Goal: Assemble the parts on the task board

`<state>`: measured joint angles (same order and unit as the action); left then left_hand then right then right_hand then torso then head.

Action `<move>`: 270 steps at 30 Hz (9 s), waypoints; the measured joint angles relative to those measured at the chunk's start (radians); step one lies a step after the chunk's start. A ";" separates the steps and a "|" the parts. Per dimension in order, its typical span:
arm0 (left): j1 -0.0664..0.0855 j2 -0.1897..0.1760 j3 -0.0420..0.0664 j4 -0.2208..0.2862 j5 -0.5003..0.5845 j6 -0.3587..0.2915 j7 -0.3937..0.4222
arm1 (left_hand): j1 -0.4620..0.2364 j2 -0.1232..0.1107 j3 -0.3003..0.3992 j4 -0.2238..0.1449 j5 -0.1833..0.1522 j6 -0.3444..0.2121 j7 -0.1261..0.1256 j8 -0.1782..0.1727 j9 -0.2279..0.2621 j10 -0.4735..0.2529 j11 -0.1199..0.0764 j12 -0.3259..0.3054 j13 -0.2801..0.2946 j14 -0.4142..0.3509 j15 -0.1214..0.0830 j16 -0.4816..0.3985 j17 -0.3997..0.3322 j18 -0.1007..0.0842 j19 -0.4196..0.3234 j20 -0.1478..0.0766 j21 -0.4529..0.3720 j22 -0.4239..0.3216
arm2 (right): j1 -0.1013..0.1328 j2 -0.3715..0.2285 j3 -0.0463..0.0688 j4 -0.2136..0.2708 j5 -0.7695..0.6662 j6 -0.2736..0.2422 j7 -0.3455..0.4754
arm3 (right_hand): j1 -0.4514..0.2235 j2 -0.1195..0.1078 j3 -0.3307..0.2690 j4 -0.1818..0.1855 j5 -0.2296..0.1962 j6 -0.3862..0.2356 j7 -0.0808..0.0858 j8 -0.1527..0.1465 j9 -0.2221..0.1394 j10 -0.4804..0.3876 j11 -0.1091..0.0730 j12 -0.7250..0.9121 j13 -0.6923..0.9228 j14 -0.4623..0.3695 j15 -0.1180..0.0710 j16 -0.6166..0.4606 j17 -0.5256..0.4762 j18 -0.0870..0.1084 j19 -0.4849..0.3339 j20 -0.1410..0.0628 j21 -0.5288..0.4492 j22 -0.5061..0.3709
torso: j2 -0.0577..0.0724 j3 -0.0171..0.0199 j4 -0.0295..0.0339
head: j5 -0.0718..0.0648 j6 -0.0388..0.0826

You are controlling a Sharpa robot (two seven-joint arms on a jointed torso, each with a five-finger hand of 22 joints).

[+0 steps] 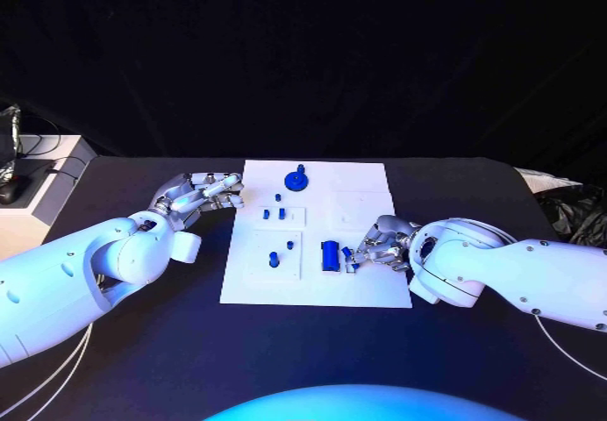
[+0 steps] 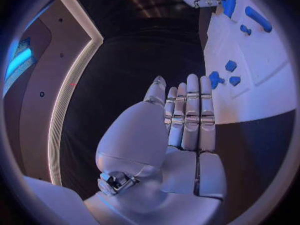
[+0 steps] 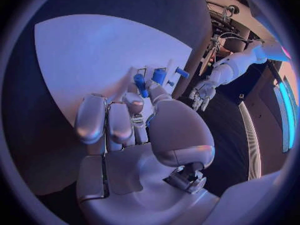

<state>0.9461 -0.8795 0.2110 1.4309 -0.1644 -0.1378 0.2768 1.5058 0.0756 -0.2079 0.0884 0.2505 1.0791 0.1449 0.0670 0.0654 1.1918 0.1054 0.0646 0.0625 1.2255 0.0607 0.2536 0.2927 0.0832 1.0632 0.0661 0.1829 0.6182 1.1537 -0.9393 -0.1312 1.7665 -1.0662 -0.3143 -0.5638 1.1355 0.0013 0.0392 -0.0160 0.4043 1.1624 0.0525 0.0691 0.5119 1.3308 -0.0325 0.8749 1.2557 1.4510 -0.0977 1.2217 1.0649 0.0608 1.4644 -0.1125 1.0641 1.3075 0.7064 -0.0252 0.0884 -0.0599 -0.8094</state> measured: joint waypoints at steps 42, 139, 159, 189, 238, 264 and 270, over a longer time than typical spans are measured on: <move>0.000 0.000 0.000 -0.001 -0.001 0.002 -0.003 | 0.000 0.000 -0.003 0.003 0.000 0.000 0.000 0.000 0.000 0.000 0.000 0.000 0.000 0.000 0.000 0.000 0.000 0.000 0.000 0.000 0.000 0.000 | -0.001 -0.003 0.000 0.006 -0.003 0.030 0.002 | 0.020 0.025 0.057 0.079 0.015 0.043 -0.025 0.066 0.009 0.013 -0.009 -0.015 -0.004 0.000 -0.007 0.000 0.013 0.000 0.002 -0.002 0.017 0.001 | 0.000 0.0003 -0.0005 | -0.001 -0.006; -0.002 -0.001 0.000 -0.003 -0.001 0.005 -0.006 | -0.004 -0.004 0.000 0.005 0.000 -0.004 0.004 0.000 0.000 -0.003 0.003 0.000 0.000 -0.004 0.004 0.000 -0.001 0.000 0.000 0.000 0.000 -0.019 | -0.045 0.040 -0.001 -0.040 -0.276 -0.198 0.156 | 0.145 -0.137 -0.004 0.030 -0.101 -0.020 0.035 0.011 -0.280 -0.039 0.032 0.025 -0.037 -0.005 0.033 -0.012 0.011 0.016 0.002 0.038 0.004 0.001 | 0.000 -0.0002 0.0006 | 0.000 -0.014; -0.002 -0.004 0.000 -0.003 -0.001 0.006 -0.009 | -0.008 0.000 0.000 0.011 0.000 -0.004 0.004 0.000 0.000 -0.003 0.003 0.000 0.000 -0.004 0.004 0.000 -0.001 0.000 0.004 0.004 0.000 -0.022 | -0.051 0.049 0.000 -0.046 -0.316 -0.204 0.097 | 0.140 -0.131 -0.008 0.021 -0.062 -0.012 0.033 0.016 -0.269 -0.041 0.027 0.025 -0.041 -0.002 0.030 -0.015 0.011 0.016 0.002 0.030 0.004 0.000 | 0.000 -0.0002 0.0002 | 0.003 -0.018; -0.003 -0.006 0.000 -0.004 -0.001 0.009 -0.015 | -0.008 0.000 0.000 0.017 0.000 -0.004 0.004 0.000 0.000 -0.011 0.004 0.000 0.000 -0.004 0.004 0.000 -0.002 0.000 0.004 0.004 0.000 -0.026 | -0.052 0.017 0.000 -0.024 -0.281 -0.191 0.150 | 0.166 -0.050 0.027 -0.060 -0.142 0.032 0.011 0.022 -0.272 -0.021 0.011 0.043 -0.029 0.002 0.019 -0.015 0.030 0.016 -0.001 0.026 0.013 0.000 | 0.000 0.0003 -0.0006 | 0.002 -0.021; -0.004 -0.003 0.000 -0.005 -0.002 0.013 -0.023 | -0.008 0.000 0.000 0.017 0.000 -0.014 0.007 0.000 0.000 -0.014 0.007 0.000 0.000 -0.011 0.004 0.000 -0.004 0.000 0.000 0.007 0.000 -0.033 | -0.058 0.031 0.002 -0.072 -0.240 -0.143 0.256 | 0.150 0.037 0.259 -0.102 -0.289 0.034 0.012 0.011 -0.288 -0.020 0.005 0.014 -0.021 0.002 0.012 -0.019 0.051 0.016 -0.001 0.019 0.029 0.001 | -0.001 0.0004 -0.0001 | 0.000 -0.023; -0.014 -0.004 0.000 -0.006 -0.002 0.015 -0.024 | -0.008 0.000 0.000 0.017 0.000 -0.014 0.007 0.000 0.000 -0.014 0.007 0.000 0.000 -0.011 0.004 0.000 -0.005 0.000 0.000 0.007 -0.004 -0.037 | -0.077 0.029 0.000 -0.094 -0.209 -0.268 0.354 | 0.166 0.052 0.259 -0.123 -0.300 0.029 0.014 0.015 -0.290 -0.013 0.009 0.014 -0.020 0.002 0.012 -0.019 0.057 0.016 0.000 0.018 0.033 0.000 | 0.000 -0.0001 -0.0006 | 0.003 -0.021; -0.014 -0.004 0.000 -0.006 -0.002 0.015 -0.024 | -0.008 0.000 0.000 0.017 0.000 -0.014 0.007 0.000 0.000 -0.014 0.007 0.000 0.000 -0.011 0.004 0.000 -0.005 0.000 0.000 0.007 -0.004 -0.037 | -0.078 0.018 0.001 -0.086 -0.175 -0.321 0.391 | 0.166 0.052 0.243 -0.113 -0.257 0.015 0.028 0.002 -0.304 -0.016 0.013 0.009 -0.020 0.002 0.012 -0.025 0.053 0.016 0.000 0.018 0.029 0.000 | -0.001 -0.0008 -0.0006 | 0.004 -0.019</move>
<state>0.9318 -0.8834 0.2109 1.4249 -0.1668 -0.1229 0.2529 1.4979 0.0756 -0.2080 0.1049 0.2505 1.0649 0.1521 0.0670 0.0654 1.1775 0.1126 0.0646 0.0625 1.2146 0.0644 0.2536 0.2880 0.0830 1.0633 0.0731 0.1791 0.5816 1.0761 -0.9218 -0.1304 1.6805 -1.2413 -0.6355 -0.1733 1.3014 0.0535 0.2821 -0.1291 0.1476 1.1774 0.0800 0.0708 0.2076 1.3145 -0.0194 0.8841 1.2355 1.4528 -0.0854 1.1964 1.1181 0.0764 1.4645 -0.0947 1.0926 1.3076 0.7055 -0.0260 0.0878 -0.0563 -0.8285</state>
